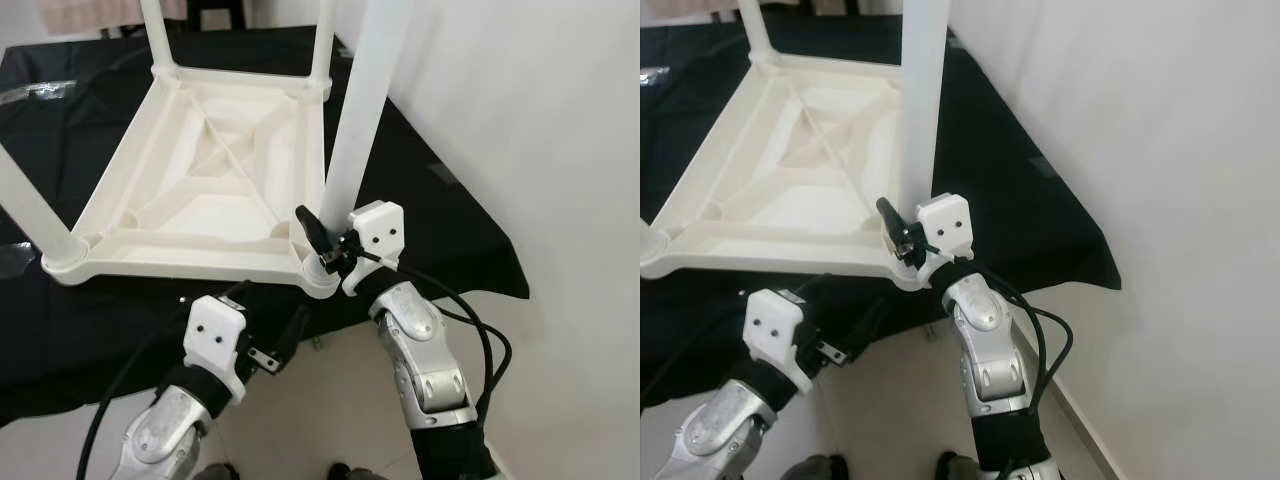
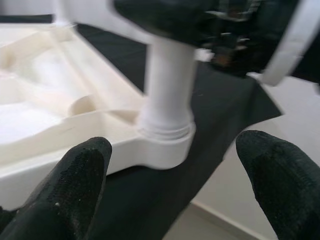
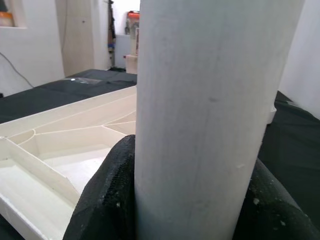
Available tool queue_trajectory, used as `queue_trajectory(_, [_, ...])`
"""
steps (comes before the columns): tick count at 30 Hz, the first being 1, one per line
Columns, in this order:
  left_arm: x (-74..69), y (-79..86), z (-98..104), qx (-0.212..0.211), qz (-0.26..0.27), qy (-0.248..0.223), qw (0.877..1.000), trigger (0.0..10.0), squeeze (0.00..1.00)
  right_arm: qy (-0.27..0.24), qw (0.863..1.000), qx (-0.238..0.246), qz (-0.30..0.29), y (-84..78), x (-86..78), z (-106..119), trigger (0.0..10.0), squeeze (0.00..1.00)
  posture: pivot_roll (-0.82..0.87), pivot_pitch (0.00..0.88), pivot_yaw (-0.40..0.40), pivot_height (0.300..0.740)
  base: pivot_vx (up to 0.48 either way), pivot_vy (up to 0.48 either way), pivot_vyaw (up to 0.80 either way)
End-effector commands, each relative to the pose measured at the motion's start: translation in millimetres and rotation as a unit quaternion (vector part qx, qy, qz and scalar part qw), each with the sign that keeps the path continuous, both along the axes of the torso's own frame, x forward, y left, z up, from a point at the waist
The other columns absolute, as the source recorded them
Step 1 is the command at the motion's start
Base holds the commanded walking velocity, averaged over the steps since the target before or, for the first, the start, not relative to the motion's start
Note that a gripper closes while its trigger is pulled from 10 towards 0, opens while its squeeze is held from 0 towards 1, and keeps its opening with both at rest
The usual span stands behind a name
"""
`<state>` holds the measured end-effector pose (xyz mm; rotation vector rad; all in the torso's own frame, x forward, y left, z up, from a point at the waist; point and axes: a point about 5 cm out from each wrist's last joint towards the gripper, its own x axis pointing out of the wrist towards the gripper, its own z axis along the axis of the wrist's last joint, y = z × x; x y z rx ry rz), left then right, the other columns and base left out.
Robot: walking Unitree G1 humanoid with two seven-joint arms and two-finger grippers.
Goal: Building children table
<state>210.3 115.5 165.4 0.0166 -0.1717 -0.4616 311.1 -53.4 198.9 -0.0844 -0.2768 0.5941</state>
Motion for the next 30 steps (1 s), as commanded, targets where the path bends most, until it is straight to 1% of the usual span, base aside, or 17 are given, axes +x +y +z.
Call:
queue_trajectory(1, [-1.6, -0.8, -2, -0.004, -0.005, 0.007, 1.000, 10.0, 0.00, 0.095, 0.993, -0.076, -0.013, -10.9, 3.8, -48, 6.5, 0.00, 0.06, 0.241, -0.125, 0.740, 0.000, 0.000, 0.00])
queue_trajectory(2, [-1.6, 0.3, -2, -0.004, -0.002, 0.007, 1.000, 10.0, 0.00, 0.087, 0.994, -0.070, -0.012, -10.1, 6.4, -43, 10.0, 0.00, 0.06, 0.241, -0.125, 0.740, 0.000, 0.000, 0.00])
queue_trajectory(4, [-1.7, 0.7, -3, -0.003, -0.002, 0.007, 1.000, 10.0, 0.00, 0.083, 0.994, -0.067, -0.008, -9.6, 7.3, -41, 10.0, 0.00, 0.06, 0.241, -0.125, 0.740, 0.000, 0.000, 0.00])
queue_trajectory(5, [-1.6, 0.5, -3, -0.003, -0.002, 0.007, 1.000, 10.0, 0.00, 0.075, 0.996, -0.055, 0.001, -7.6, 6.4, -35, 10.0, 1.00, 0.06, 0.238, -0.127, 0.740, 0.000, 0.000, 0.00])
queue_trajectory(10, [-0.7, 0.4, -2, -0.003, -0.002, 0.006, 1.000, 10.0, 0.00, 0.050, 0.994, -0.016, 0.100, 0.2, 7.2, -11, 10.0, 1.00, 0.07, 0.235, -0.130, 0.740, 0.000, 0.000, 0.00])
queue_trajectory(11, [-0.2, 0.8, -2, -0.003, -0.001, 0.005, 1.000, 10.0, 0.00, 0.037, 0.989, -0.011, 0.145, -1.0, 9.9, 0, 10.0, 0.00, 0.07, 0.231, -0.133, 0.740, 0.000, 0.000, 0.00])
queue_trajectory(12, [0.6, 1.2, -1, -0.003, 0.000, 0.003, 1.000, 10.0, 0.00, 0.009, 0.975, -0.015, 0.222, -3.5, 11.9, 14, 10.0, 0.00, 0.08, 0.228, -0.135, 0.740, 0.000, 0.000, 0.00])
queue_trajectory(13, [0.6, 1.2, -1, -0.003, 0.000, 0.003, 1.000, 10.0, 0.00, 0.009, 0.975, -0.015, 0.222, -3.5, 11.9, 14, 10.0, 0.00, 0.08, 0.228, -0.135, 0.740, 0.000, 0.000, 0.00])
queue_trajectory(14, [1.0, 1.8, -1, -0.003, 0.000, 0.003, 1.000, 10.0, 0.00, -0.021, 0.955, -0.055, 0.291, -6.2, 12.2, 21, 10.0, 0.00, 0.09, 0.227, -0.131, 0.740, 0.000, 0.000, 0.00])
queue_trajectory(15, [1.1, 1.9, -1, -0.001, 0.000, 0.003, 1.000, 10.0, 0.00, -0.022, 0.943, -0.071, 0.323, -8.2, 12.7, 23, 10.0, 0.00, 0.09, 0.225, -0.130, 0.740, 0.000, 0.000, 0.00])
queue_trajectory(19, [1.3, 1.7, -1, 0.000, -0.001, 0.003, 1.000, 10.0, 0.00, -0.014, 0.931, -0.092, 0.354, -11.6, 17.2, 25, 10.0, 0.00, 0.10, 0.220, -0.131, 0.740, 0.000, 0.000, 0.00])
queue_trajectory(20, [1.2, 0.6, -1, 0.001, -0.005, 0.003, 1.000, 10.0, 0.00, -0.005, 0.919, -0.114, 0.378, -15.0, 23.5, 28, 10.0, 0.00, 0.11, 0.220, -0.134, 0.740, 0.000, 0.000, 0.00])
queue_trajectory(21, [1.2, 0.6, -1, 0.001, -0.005, 0.003, 1.000, 10.0, 0.00, -0.005, 0.919, -0.114, 0.378, -15.0, 23.5, 28, 10.0, 0.00, 0.11, 0.220, -0.134, 0.740, 0.000, 0.000, 0.00])
queue_trajectory(22, [0.6, -0.2, -1, 0.001, -0.007, 0.003, 1.000, 10.0, 0.00, 0.006, 0.908, -0.122, 0.402, -17.3, 27.1, 30, 10.0, 0.00, 0.11, 0.220, -0.134, 0.740, 0.000, 0.000, 0.00])
queue_trajectory(28, [-1.9, -2.3, -1, 0.001, -0.019, 0.005, 1.000, 10.0, 0.00, 0.017, 0.894, -0.137, 0.427, -19.0, 32.9, 34, 10.0, 0.00, 0.12, 0.222, -0.140, 0.740, 0.000, 0.000, 0.00])
queue_trajectory(29, [-3.4, -4.1, -1, 0.000, -0.027, 0.008, 1.000, 10.0, 0.00, 0.020, 0.889, -0.141, 0.434, -20.2, 36.2, 35, 5.0, 0.00, 0.12, 0.222, -0.140, 0.740, 0.000, 0.000, 0.00])
queue_trajectory(30, [-4.4, -5.3, -1, -0.001, -0.033, 0.009, 0.999, 10.0, 0.00, 0.021, 0.887, -0.144, 0.439, -21.0, 38.2, 35, 5.0, 0.00, 0.13, 0.223, -0.139, 0.740, 0.000, 0.000, 0.00])
